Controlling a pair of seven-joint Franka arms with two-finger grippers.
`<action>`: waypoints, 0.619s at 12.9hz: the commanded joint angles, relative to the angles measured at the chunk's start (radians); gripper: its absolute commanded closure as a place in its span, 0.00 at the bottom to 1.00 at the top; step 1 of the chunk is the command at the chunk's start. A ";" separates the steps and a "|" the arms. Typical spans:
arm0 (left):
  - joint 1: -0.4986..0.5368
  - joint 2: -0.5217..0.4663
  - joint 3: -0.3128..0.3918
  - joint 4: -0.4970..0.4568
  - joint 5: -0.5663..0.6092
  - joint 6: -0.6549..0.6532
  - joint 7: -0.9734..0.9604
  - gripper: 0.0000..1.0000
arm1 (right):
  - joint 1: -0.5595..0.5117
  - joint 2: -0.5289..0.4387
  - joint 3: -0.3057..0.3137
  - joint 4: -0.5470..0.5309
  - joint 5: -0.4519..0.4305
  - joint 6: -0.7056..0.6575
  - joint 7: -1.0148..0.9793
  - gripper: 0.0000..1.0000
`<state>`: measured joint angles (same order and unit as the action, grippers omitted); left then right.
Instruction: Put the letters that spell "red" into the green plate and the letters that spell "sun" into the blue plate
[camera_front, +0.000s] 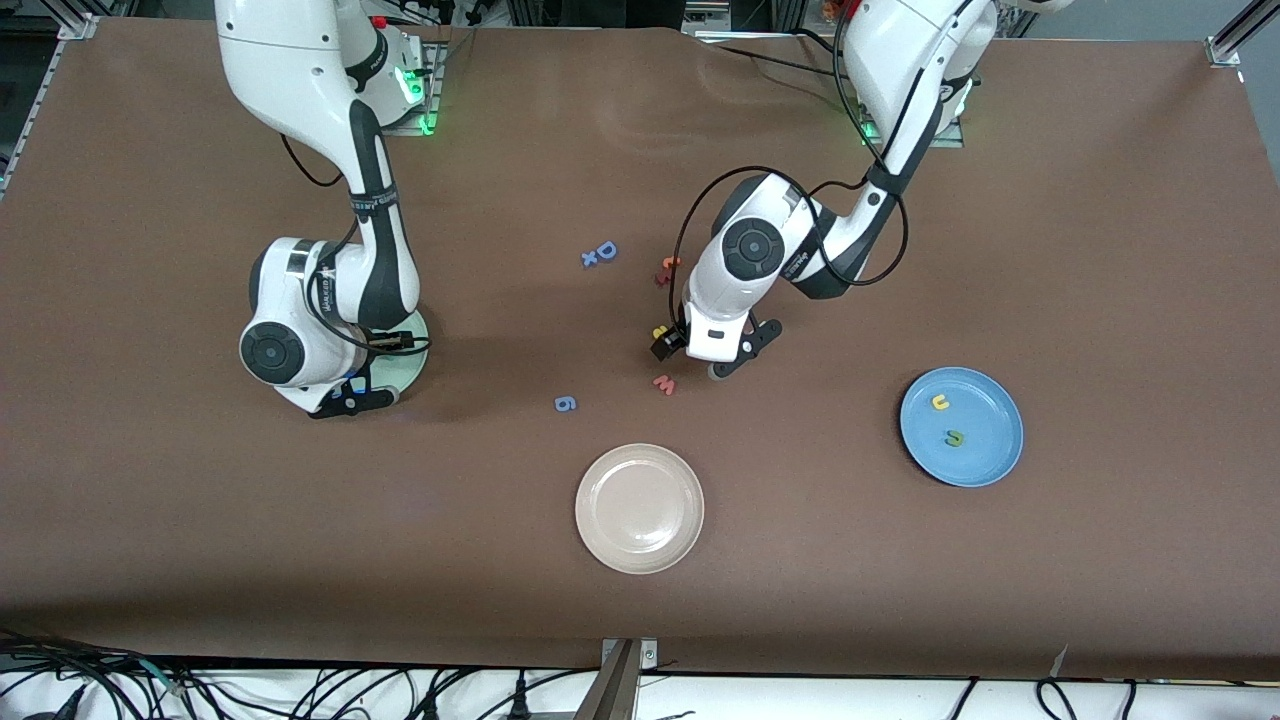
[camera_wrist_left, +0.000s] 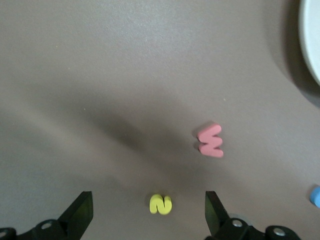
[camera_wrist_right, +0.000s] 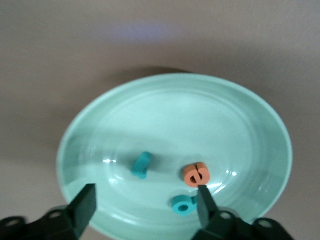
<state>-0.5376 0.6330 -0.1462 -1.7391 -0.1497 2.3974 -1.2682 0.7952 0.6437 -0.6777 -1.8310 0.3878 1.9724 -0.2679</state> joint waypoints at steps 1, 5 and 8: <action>-0.033 0.059 0.017 0.036 0.059 -0.003 -0.062 0.02 | 0.004 -0.108 -0.031 0.015 0.003 -0.052 -0.011 0.00; -0.053 0.060 0.013 0.038 0.071 -0.003 -0.100 0.03 | 0.006 -0.287 -0.088 0.016 -0.001 -0.075 -0.010 0.00; -0.076 0.071 0.010 0.044 0.070 -0.003 -0.141 0.03 | 0.006 -0.348 -0.147 0.089 -0.033 -0.249 -0.010 0.00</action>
<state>-0.5914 0.6863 -0.1456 -1.7219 -0.1105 2.3992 -1.3601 0.7975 0.3421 -0.8034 -1.7778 0.3816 1.8207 -0.2701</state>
